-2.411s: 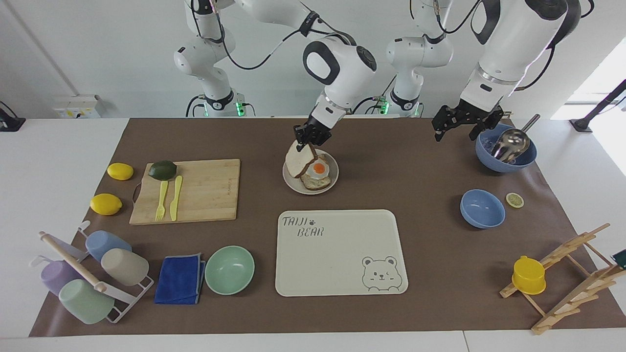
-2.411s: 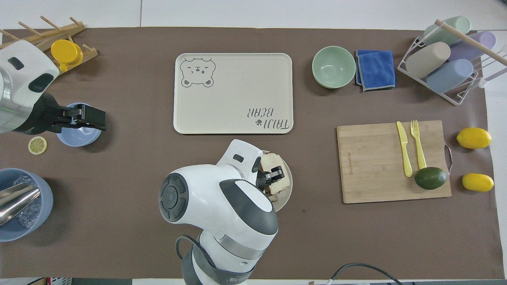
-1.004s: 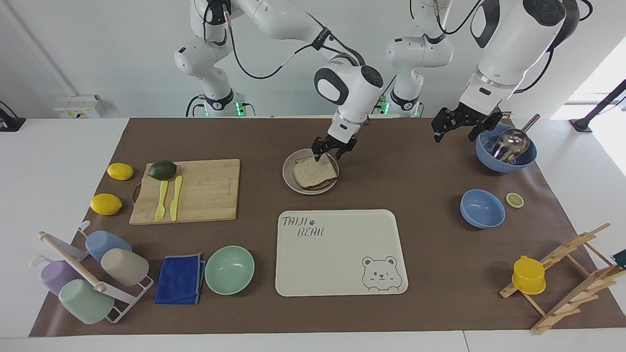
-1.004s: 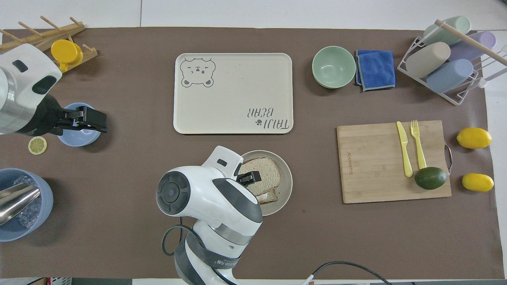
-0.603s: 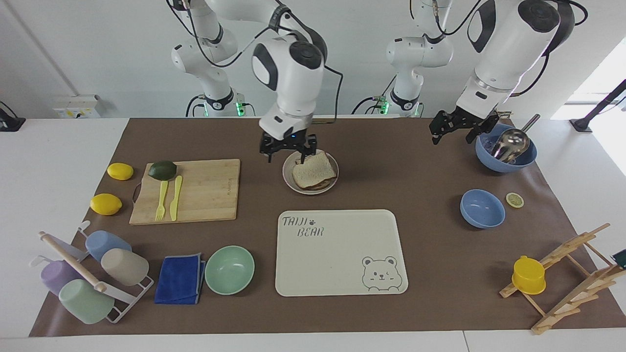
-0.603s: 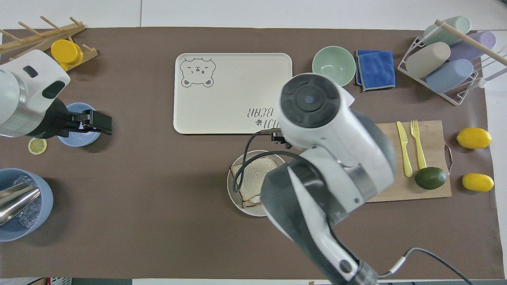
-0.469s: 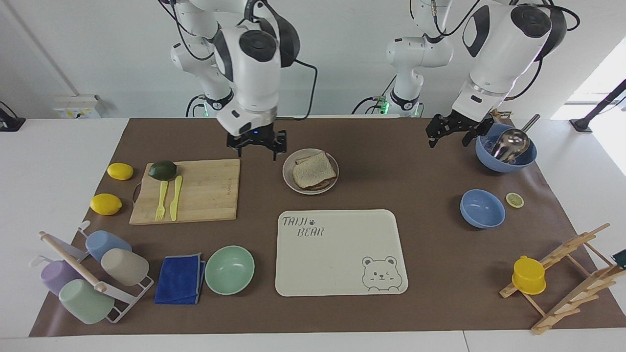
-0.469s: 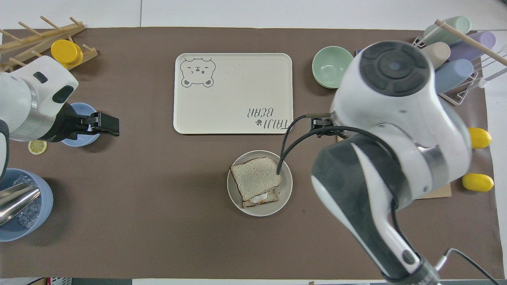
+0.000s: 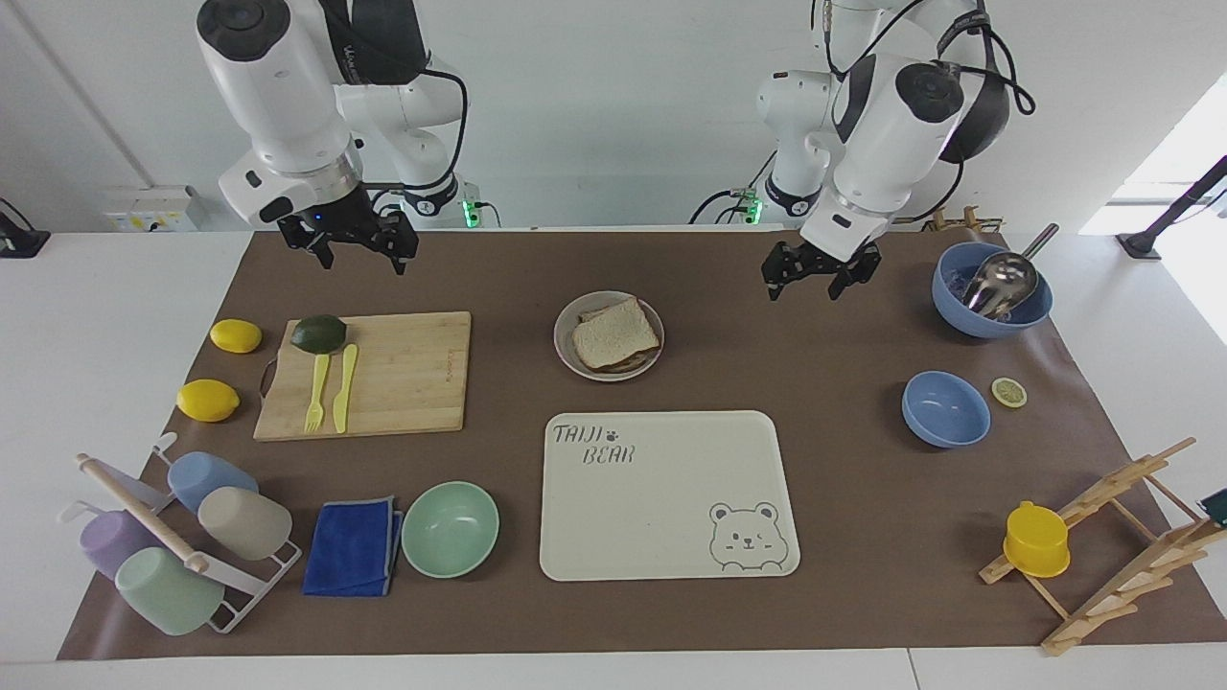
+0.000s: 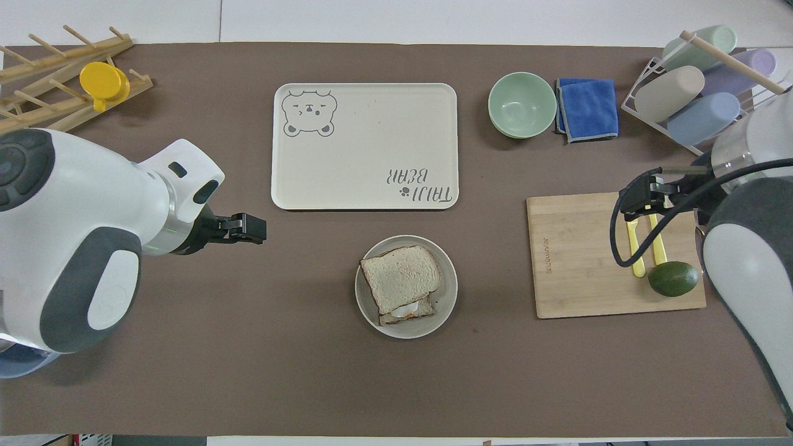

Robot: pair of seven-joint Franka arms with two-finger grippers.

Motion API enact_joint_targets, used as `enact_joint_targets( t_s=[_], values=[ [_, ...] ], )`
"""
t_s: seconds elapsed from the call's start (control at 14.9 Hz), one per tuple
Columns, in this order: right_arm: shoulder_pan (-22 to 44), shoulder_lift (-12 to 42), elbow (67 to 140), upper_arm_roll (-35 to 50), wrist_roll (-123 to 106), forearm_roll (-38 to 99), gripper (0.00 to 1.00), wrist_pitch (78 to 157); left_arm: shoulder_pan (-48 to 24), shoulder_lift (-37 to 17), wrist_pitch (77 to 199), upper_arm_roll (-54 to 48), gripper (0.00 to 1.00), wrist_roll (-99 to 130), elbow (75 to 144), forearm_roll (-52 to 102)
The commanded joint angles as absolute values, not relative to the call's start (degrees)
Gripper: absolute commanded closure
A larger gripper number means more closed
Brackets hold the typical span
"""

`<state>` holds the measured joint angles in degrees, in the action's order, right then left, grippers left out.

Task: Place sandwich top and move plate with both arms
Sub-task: 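Release the bread and withdraw the right gripper while the left gripper advances, then move the left gripper to the white plate rim and grasp it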

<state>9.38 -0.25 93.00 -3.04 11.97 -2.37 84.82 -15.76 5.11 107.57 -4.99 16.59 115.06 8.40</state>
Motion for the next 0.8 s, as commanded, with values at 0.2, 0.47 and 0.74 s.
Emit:
enact_joint_targets(
  t_s=[0.2,0.47,0.74],
  values=[
    [5.3,-2.3,95.6,-2.5,9.7,-0.7,0.0,85.2,-23.8,6.5,120.5,-4.3,0.0,18.8,127.7,10.8],
    [5.2,-1.7,95.2,-3.4,4.5,-0.3,0.0,88.6,-27.7,3.0,130.9,-4.3,0.08,21.1,131.9,16.8],
    [5.1,0.4,92.6,-6.0,-0.8,-1.1,0.0,87.3,-28.9,1.0,133.8,-4.3,0.16,21.1,133.0,23.2]
  ],
)
